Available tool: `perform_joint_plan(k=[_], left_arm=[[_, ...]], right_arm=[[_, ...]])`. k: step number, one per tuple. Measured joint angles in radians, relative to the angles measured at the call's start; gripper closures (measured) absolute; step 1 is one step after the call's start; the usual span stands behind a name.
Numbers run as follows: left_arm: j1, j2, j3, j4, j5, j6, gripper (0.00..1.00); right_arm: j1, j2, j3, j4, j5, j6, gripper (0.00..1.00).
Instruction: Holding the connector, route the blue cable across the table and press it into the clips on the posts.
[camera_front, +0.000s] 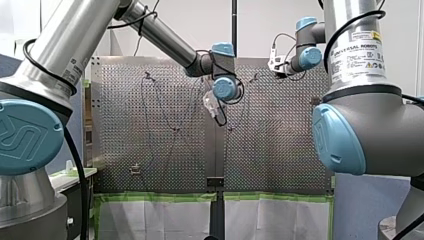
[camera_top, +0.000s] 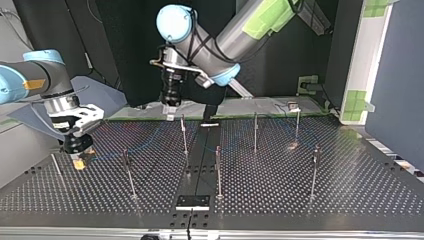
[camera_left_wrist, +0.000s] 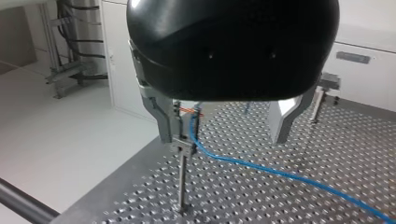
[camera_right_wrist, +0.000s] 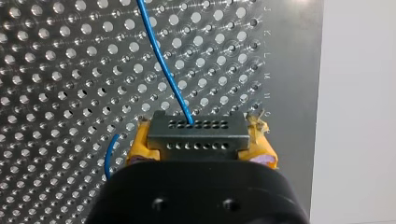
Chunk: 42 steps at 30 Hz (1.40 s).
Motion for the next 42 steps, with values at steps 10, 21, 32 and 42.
perform_joint_plan(k=[10, 21, 32, 42], left_arm=[[0.001, -0.001, -0.11, 0.109, -0.001, 0.022, 0.0], [0.003, -0.001, -0.226, 0.226, -0.001, 0.037, 0.0], [0.013, -0.001, -0.344, 0.344, 0.0, 0.038, 0.0], [0.053, 0.0, -0.442, 0.442, 0.002, 0.04, 0.0]], right_arm=[[0.002, 0.0, 0.001, 0.0, 0.0, 0.0, 1.0], [0.005, 0.0, 0.001, 0.001, 0.0, 0.0, 1.0], [0.007, 0.0, 0.004, 0.001, 0.0, -0.001, 1.0], [0.006, 0.0, 0.004, 0.0, 0.005, -0.005, 1.0]])
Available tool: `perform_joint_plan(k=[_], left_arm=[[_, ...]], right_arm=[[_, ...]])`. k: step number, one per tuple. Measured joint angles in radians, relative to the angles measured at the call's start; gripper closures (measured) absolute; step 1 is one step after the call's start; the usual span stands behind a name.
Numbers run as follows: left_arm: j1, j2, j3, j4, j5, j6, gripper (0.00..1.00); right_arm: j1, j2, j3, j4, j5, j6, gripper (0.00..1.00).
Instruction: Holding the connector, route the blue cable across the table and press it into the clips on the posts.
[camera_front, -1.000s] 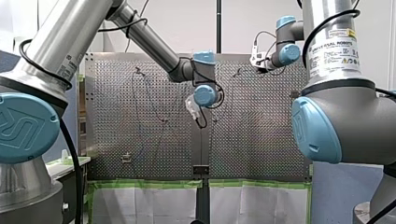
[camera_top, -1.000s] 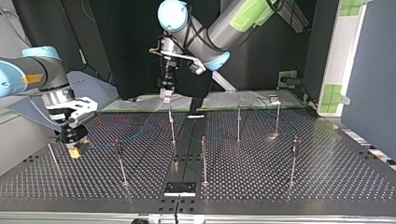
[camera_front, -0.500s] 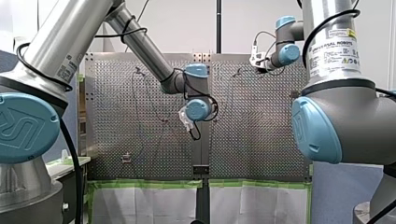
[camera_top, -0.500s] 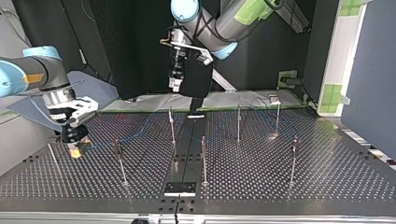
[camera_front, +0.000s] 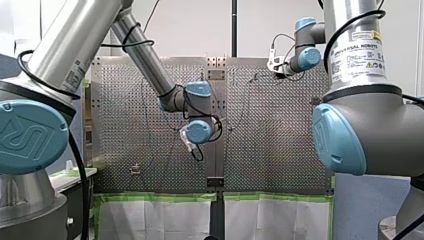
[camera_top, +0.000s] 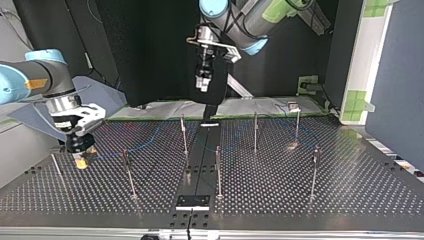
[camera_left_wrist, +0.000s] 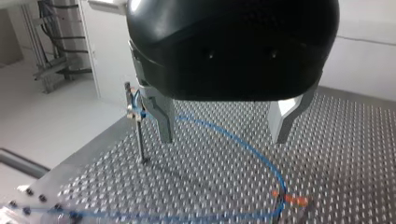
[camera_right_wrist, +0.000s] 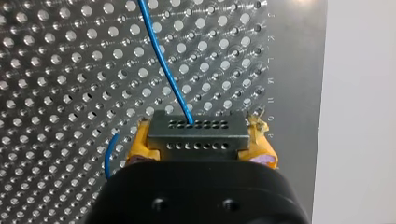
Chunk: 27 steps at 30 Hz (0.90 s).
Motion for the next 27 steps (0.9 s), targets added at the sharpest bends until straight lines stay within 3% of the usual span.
perform_joint_plan(k=[10, 27], left_arm=[[0.085, 0.01, -0.097, 0.097, -0.001, 0.003, 0.0], [0.09, 0.01, -0.275, 0.275, -0.002, 0.003, 0.0]], right_arm=[[-0.008, 0.001, 0.0, -0.001, 0.002, 0.0, 1.0], [-0.008, 0.001, 0.0, 0.0, 0.002, 0.0, 1.0]])
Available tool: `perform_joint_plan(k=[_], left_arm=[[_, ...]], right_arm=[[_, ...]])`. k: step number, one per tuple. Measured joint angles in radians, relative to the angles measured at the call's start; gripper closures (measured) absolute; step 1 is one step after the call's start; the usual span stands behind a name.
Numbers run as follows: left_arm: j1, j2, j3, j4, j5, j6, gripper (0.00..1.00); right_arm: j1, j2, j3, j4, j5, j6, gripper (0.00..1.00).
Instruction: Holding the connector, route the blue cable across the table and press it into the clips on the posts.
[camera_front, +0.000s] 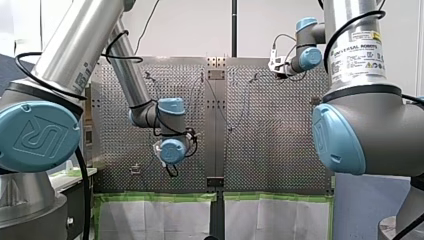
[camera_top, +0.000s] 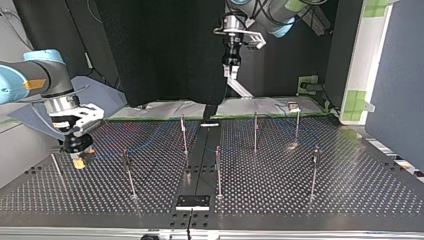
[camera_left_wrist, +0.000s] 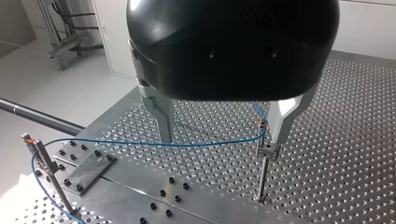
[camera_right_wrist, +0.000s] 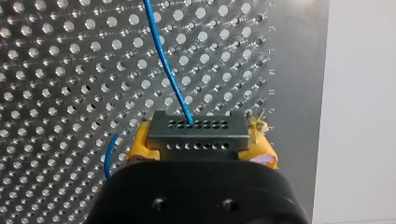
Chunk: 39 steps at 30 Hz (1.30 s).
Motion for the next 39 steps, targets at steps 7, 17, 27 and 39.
perform_joint_plan(k=[7, 17, 27, 39], left_arm=[[-0.001, 0.0, -0.07, 0.07, 0.0, 0.0, 0.0], [-0.001, 0.0, -0.143, 0.142, 0.0, 0.0, 0.0], [-0.001, 0.0, -0.145, 0.145, 0.0, 0.0, 0.0], [-0.001, 0.0, -0.145, 0.145, 0.0, 0.0, 0.0]], right_arm=[[0.004, -0.001, 0.0, 0.002, 0.003, 0.0, 1.0], [0.001, -0.001, 0.0, 0.001, 0.013, -0.006, 1.0], [0.001, -0.001, 0.0, 0.001, 0.014, -0.006, 1.0], [0.001, -0.001, 0.0, 0.001, 0.014, -0.006, 1.0]])
